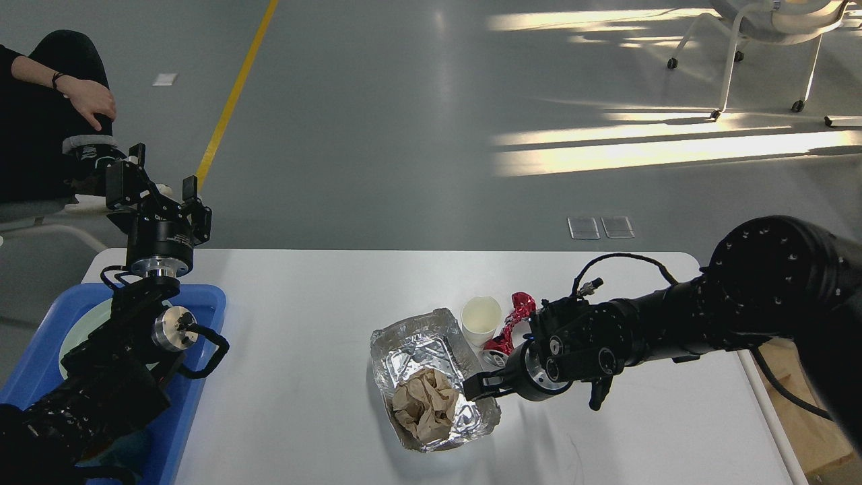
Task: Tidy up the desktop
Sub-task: 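Grasp the edge of the foil tray with the right gripper, then lift the foil tray with paper and drop it into the white bin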
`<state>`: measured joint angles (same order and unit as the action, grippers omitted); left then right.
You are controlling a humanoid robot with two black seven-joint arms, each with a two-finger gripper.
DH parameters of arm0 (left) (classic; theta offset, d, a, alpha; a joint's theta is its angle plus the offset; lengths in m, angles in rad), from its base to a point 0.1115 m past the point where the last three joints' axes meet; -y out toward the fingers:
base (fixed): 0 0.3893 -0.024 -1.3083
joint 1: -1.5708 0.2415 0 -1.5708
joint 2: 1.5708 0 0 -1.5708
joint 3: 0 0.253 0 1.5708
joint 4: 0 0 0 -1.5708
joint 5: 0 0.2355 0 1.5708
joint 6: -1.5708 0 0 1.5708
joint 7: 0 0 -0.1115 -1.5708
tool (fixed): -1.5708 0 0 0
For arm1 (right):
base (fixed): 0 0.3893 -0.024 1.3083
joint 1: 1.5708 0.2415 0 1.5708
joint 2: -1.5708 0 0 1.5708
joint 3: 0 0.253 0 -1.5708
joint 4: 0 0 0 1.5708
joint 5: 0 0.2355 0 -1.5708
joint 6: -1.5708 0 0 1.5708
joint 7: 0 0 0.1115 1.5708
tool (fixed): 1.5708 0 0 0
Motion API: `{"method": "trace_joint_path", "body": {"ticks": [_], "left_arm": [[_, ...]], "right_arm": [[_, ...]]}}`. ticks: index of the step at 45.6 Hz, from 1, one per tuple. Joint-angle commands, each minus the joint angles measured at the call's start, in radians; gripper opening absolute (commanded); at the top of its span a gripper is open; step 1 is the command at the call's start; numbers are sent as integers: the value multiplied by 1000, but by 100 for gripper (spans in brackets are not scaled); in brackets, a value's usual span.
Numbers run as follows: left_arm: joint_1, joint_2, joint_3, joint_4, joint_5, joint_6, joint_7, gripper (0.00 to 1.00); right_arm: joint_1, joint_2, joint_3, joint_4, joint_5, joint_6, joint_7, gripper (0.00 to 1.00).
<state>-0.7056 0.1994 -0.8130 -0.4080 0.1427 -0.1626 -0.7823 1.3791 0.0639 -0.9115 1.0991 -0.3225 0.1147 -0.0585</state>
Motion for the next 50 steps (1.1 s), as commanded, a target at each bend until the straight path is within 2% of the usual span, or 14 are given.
{"method": "trace_joint_path", "body": {"ticks": [1, 4, 13, 17, 31, 50], "left_arm": [[0, 0, 0, 0, 0, 0, 0, 97], [0, 0, 0, 0, 0, 0, 0, 97], [0, 0, 0, 0, 0, 0, 0, 97], [0, 0, 0, 0, 0, 0, 0, 97], [0, 0, 0, 0, 0, 0, 0, 97], [0, 0, 0, 1, 0, 0, 0, 97]], "right_arm": [[-37, 22, -3, -54, -13, -15, -1, 65], [-52, 30, -4, -70, -15, -24, -1, 58], [-60, 34, -9, -71, -15, -27, -3, 20], [-54, 34, -9, -71, -15, -27, -3, 0], [1, 27, 8, -55, -15, -36, 6, 0], [73, -26, 56, 73, -15, -36, 12, 0]]}}
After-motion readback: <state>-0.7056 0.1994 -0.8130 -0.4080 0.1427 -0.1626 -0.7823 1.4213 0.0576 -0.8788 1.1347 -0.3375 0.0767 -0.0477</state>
